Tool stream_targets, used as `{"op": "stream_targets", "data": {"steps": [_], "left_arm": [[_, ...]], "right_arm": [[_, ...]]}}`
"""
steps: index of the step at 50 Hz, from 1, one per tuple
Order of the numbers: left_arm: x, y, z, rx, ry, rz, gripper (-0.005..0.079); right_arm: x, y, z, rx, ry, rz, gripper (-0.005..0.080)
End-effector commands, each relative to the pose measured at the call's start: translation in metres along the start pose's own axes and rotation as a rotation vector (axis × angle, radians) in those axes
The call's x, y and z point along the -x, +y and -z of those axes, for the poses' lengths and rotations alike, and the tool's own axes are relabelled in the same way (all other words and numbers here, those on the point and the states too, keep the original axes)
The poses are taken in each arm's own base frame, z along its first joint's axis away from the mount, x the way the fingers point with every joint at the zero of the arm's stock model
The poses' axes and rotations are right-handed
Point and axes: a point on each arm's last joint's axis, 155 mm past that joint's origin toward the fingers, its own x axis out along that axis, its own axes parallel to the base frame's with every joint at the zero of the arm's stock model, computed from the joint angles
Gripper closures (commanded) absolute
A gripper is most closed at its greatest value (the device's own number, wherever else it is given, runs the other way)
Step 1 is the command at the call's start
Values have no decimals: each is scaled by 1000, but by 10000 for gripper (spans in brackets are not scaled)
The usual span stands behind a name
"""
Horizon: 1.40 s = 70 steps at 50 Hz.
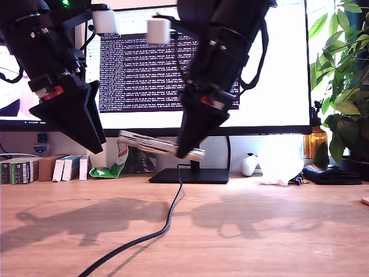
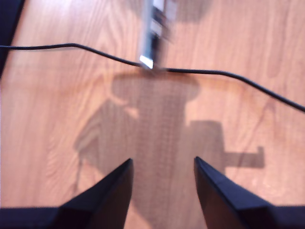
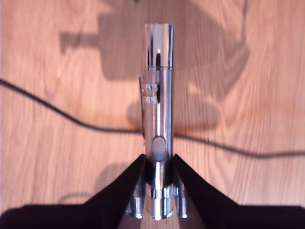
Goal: Pick the metallic laser pointer with your right arm, pass it to your left arm, then place it down to the left side of the table
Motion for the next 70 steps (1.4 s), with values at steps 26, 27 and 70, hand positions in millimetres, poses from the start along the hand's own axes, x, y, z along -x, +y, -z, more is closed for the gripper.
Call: {"op": "stream_targets", "data": {"steps": [26,27,70], "left_arm": [[-3,-20,-34,-92,-80,25,377],[-3,-20,-35,-94,-83,23,378],[-3,-19,-42,-156,-98,5,768]], "right_arm": [[-2,-8,-29,18,-65,52,760],[-3,-8,-29,20,-66,51,760],[-4,4,-50,65,-96,39,760]]}}
